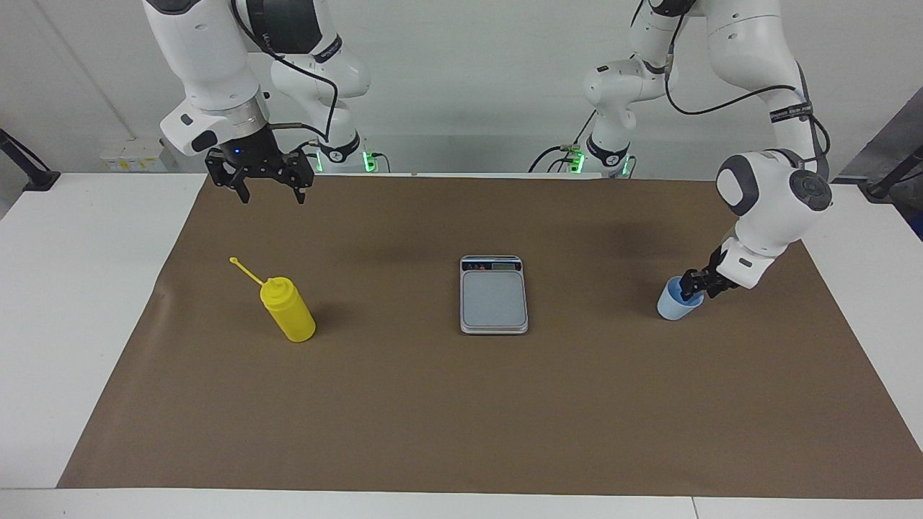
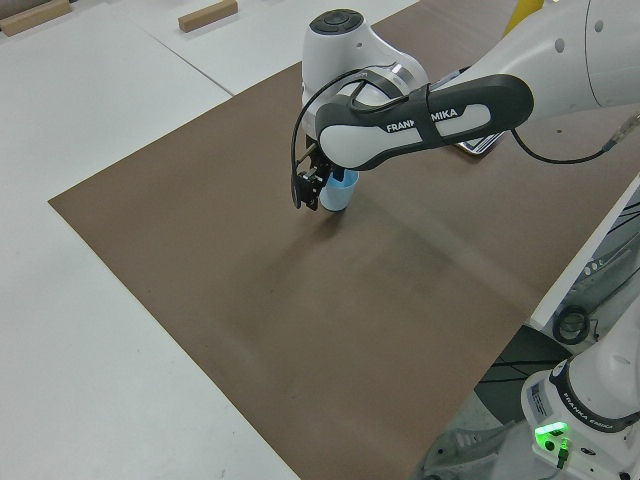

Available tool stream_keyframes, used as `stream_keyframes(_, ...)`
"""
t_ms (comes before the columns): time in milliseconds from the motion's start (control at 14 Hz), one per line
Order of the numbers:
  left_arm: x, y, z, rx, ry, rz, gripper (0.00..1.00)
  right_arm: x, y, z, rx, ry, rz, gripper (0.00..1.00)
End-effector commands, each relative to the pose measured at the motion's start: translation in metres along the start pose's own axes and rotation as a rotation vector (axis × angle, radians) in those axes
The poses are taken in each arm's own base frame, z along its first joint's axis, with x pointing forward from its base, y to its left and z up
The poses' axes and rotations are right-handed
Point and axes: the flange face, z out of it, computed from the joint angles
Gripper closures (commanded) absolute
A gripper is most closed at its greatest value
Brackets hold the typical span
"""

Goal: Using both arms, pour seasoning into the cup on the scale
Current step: 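Grasp the light blue cup with the left gripper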

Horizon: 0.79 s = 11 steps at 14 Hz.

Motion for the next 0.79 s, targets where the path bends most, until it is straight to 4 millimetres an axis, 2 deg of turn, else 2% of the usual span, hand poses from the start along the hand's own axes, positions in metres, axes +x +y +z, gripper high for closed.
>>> stream_keyframes(0, 0.003, 0.002, -0.008, -0.007, -0.018, -0.004, 1.0, -0.006, 0.002, 0.0, 0.01, 0.005, 0.019, 0.0)
stream_keyframes(143, 0.01, 0.003, -0.015, -0.009, -0.039, -0.002, 1.0, -0.006, 0.002, 0.0, 0.01, 0.005, 0.019, 0.0)
stream_keyframes(286, 0.021, 0.005, -0.033, -0.013, -0.056, 0.003, 1.0, -0.006, 0.002, 0.0, 0.01, 0.005, 0.019, 0.0)
stream_keyframes(501, 0.036, 0.014, -0.071, -0.02, -0.063, 0.022, 1.0, -0.006, 0.002, 0.0, 0.01, 0.005, 0.019, 0.0)
stream_keyframes(716, 0.04, 0.054, -0.099, -0.034, -0.042, 0.078, 1.0, -0.007, 0.002, -0.001, 0.01, 0.007, 0.019, 0.0)
